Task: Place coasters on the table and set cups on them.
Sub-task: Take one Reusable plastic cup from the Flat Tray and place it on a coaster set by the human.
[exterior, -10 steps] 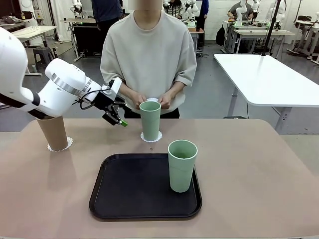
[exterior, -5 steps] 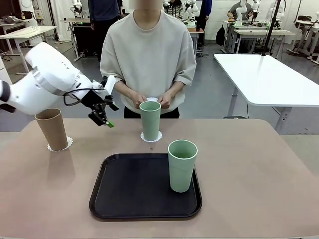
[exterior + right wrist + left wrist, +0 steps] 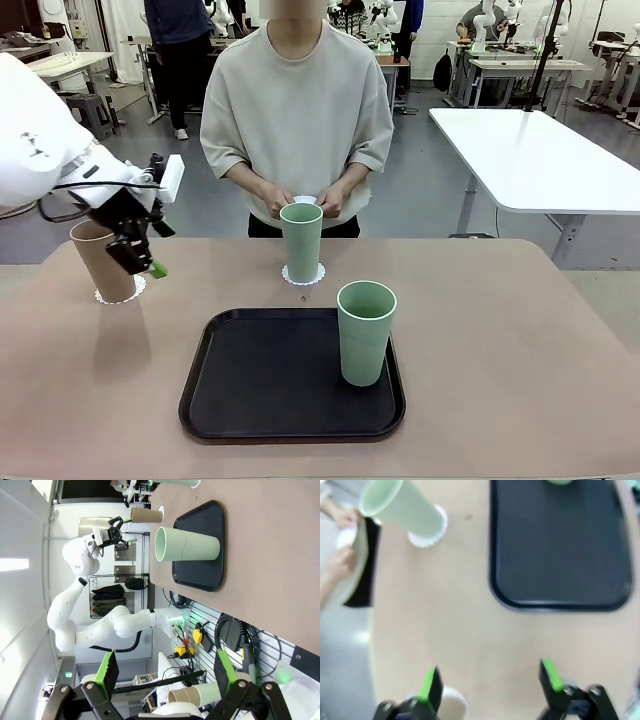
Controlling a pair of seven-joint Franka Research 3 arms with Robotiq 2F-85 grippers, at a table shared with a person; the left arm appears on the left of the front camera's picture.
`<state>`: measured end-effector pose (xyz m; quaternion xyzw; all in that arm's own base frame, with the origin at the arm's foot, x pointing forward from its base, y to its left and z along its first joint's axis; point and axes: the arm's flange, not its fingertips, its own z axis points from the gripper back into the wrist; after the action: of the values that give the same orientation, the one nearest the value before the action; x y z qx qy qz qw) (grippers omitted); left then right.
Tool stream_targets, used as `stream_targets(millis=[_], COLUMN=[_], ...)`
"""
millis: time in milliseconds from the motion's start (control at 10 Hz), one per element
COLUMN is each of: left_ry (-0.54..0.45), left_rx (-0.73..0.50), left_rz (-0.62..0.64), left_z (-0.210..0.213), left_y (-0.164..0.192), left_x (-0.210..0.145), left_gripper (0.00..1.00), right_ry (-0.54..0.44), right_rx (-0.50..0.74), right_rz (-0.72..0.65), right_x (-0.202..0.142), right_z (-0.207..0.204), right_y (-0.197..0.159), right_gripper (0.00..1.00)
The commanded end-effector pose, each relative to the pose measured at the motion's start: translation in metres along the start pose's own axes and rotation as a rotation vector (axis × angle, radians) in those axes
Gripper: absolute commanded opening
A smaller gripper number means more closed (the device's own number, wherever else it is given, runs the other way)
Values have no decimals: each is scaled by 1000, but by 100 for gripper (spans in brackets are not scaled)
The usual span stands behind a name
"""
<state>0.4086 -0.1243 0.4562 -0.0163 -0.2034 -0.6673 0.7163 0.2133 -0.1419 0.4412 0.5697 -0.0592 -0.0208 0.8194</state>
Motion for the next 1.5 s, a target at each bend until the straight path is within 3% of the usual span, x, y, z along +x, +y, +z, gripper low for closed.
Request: stream_targets(millis=[0, 200, 300, 400, 1300, 1400], left_ry=[124, 176, 133, 168, 144, 41], left_rx=[-80, -74, 4, -68, -73, -81], left_rz=[-39, -61, -80, -50, -62, 118], left_z=[20, 25, 28, 22, 23, 33], left_y=[-18, -23, -20, -26, -24, -44], left_x=[12, 17, 20, 11, 9, 4], left_gripper=[100, 100, 100, 100, 100, 100], right_ry=[0, 0, 0, 0, 0, 0], right_rx=[13, 13, 13, 13, 13, 13], right_rz=[4, 4, 4, 4, 4, 4], right_x=[0, 0, 0, 0, 0, 0], right_z=[1, 1, 1, 1, 1, 1], right_y=[0, 0, 0, 0, 0, 0], right_gripper=[100, 100, 100, 100, 100, 100])
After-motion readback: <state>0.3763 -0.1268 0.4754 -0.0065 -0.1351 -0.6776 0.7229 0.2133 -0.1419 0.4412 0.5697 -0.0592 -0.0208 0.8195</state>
